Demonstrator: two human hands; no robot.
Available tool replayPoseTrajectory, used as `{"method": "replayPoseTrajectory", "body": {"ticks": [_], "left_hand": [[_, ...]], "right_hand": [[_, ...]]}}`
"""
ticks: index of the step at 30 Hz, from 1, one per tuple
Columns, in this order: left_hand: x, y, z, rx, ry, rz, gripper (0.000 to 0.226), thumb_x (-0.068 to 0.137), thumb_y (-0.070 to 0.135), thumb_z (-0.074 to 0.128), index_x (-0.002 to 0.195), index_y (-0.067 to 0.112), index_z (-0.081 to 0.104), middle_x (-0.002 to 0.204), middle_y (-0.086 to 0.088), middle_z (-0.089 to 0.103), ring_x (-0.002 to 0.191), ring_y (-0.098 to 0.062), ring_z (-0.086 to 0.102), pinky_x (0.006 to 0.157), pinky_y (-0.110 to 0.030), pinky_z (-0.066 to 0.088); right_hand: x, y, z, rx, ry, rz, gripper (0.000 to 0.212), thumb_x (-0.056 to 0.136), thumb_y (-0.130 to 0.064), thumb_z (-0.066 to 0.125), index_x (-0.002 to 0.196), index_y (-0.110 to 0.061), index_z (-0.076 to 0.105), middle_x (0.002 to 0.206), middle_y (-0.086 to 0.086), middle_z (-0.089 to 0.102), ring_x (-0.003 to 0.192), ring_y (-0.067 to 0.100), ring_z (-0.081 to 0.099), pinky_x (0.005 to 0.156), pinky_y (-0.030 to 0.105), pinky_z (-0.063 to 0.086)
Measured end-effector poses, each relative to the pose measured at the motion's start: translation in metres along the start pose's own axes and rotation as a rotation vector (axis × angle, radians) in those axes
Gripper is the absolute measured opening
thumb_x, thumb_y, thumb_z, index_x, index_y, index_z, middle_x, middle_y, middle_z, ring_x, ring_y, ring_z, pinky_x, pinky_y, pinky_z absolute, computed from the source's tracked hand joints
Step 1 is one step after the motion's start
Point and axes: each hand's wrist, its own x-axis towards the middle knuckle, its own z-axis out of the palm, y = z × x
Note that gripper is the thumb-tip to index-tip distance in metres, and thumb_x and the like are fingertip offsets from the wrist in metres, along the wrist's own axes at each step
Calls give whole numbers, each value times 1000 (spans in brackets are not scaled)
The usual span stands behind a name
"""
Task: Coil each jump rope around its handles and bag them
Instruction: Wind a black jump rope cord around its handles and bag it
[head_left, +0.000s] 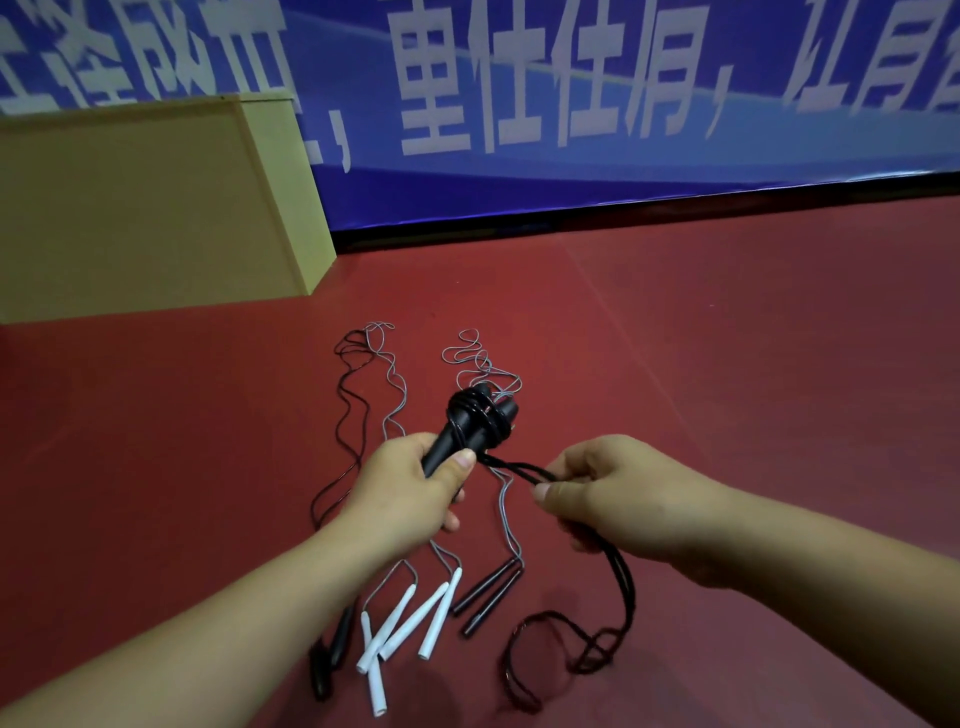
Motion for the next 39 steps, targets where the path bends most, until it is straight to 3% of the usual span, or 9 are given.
{"method": "replayPoseTrajectory", "body": {"ticks": [4, 7, 11, 19, 22, 27, 30, 35, 39], "left_hand": [[-3, 5, 0, 258, -22, 49, 19, 95, 34, 59, 81, 21, 59, 57, 6, 61, 49, -8, 67, 46, -17, 38], [-8, 14, 1, 397, -91, 64, 19, 93, 39, 60, 85, 22, 62, 61, 3, 65, 54, -11, 67, 52, -23, 46], [-12, 17, 0, 516, -201, 80, 25, 90, 42, 62, 81, 20, 58, 73, -6, 67, 69, -24, 68, 71, -41, 55], [-34, 27, -3, 719, -430, 375, 26, 90, 47, 61, 82, 23, 55, 61, 5, 48, 52, -9, 42, 52, -29, 33], [-38, 32, -5, 602, -466, 426, 24, 90, 44, 63, 83, 22, 58, 58, 6, 46, 52, -9, 40, 50, -25, 31], [-41, 39, -1, 308, -601, 406, 25, 92, 31, 66, 70, 24, 57, 54, 13, 49, 49, -4, 42, 50, -19, 32], [-41, 40, -1, 97, -680, 369, 25, 94, 29, 64, 69, 26, 57, 58, 13, 53, 54, -9, 45, 54, -23, 36], [-42, 43, -2, -195, -683, 260, 22, 89, 31, 55, 80, 11, 58, 60, 6, 63, 47, -14, 48, 47, -19, 35], [-41, 47, 2, -258, -551, 266, 35, 98, 37, 52, 83, 5, 55, 49, 5, 59, 41, -6, 49, 44, -17, 34]], "right_hand": [[2, 0, 0, -127, 106, -92, 18, 90, -30, 63, 81, -14, 64, 58, -8, 53, 58, 12, 54, 59, 34, 48], [2, 2, 0, -251, 207, -216, 17, 93, -29, 59, 77, -24, 59, 57, -12, 48, 51, 1, 43, 51, 15, 38], [3, 6, -5, -425, 289, -345, 13, 95, -27, 55, 85, -25, 63, 63, -11, 53, 58, 0, 48, 55, 13, 36], [6, 7, -34, -648, 287, -358, 30, 67, -61, 73, 81, -35, 66, 73, -14, 64, 75, 6, 61, 66, 31, 51], [5, 6, -48, -464, 241, -307, 30, 63, -51, 82, 75, -27, 70, 70, -7, 68, 66, 3, 61, 62, 19, 48], [6, 10, -52, -93, 109, -265, 29, 67, -31, 80, 83, -9, 70, 74, 5, 68, 68, 9, 59, 68, 24, 50], [5, 12, -49, 43, 44, -241, 31, 68, -31, 74, 84, -6, 67, 70, 2, 65, 60, 8, 57, 58, 19, 48], [9, 20, -43, 93, 24, -160, 14, 83, -4, 67, 95, -2, 61, 77, 11, 60, 64, 18, 53, 57, 27, 42], [10, 17, -24, 9, 38, -127, 17, 96, -12, 49, 88, -2, 60, 69, 10, 60, 59, 19, 54, 57, 30, 45]]}}
